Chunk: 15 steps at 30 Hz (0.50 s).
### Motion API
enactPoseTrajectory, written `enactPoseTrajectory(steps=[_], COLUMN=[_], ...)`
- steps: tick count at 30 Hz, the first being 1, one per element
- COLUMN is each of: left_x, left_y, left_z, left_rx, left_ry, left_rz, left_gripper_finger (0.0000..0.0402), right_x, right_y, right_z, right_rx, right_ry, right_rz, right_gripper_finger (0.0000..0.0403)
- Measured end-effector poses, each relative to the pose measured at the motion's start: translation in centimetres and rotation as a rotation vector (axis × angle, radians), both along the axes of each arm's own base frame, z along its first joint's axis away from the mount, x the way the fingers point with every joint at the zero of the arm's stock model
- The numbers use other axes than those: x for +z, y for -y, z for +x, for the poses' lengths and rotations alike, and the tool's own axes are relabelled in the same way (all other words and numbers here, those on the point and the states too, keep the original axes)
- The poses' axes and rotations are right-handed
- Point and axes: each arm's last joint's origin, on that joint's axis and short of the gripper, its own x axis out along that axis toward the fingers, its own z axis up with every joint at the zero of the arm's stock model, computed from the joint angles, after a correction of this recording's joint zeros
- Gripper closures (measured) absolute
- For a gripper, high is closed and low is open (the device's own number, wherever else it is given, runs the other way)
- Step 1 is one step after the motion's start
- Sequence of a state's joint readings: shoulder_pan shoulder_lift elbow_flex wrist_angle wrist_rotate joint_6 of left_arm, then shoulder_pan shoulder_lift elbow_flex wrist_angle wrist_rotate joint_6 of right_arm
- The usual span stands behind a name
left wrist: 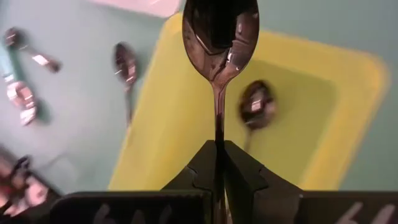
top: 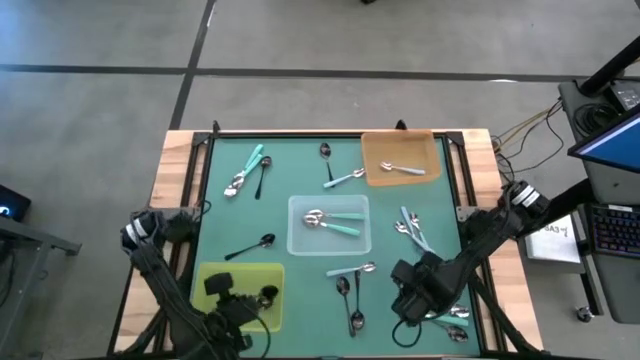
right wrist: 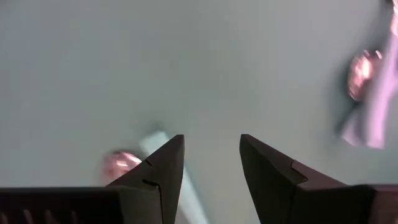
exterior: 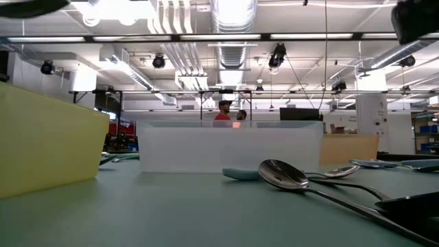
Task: Sort silverware by color (type)
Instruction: Put the black spoon into the yellow bin, then put the green spoon into the transparent bin
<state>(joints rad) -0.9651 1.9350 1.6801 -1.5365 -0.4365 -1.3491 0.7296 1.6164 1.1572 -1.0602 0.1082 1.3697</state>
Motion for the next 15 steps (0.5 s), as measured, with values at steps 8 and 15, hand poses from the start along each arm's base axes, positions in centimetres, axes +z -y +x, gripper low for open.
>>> enactPoseTrajectory(steps=[8, 15], left_x=[-3.6, -4.5], left_y=[-1.5, -1.9], left_z=[-1.0, -1.4], left_rx=[0.035, 0.067], left_ry=[-0.11, -0.181], left_rz=[0.099, 0.091], left_gripper_finger=[0.0384, 0.0318], right_x=[-1.6, -1.3], right_y=[-0.4, -0.5], right_z=[-0.2, -0.4], right_rx=[0.022, -0.014], right_ry=[-0.146, -0.161], right_rz=[0.026, 0.05], right_gripper_finger=[0.0255, 0.0255])
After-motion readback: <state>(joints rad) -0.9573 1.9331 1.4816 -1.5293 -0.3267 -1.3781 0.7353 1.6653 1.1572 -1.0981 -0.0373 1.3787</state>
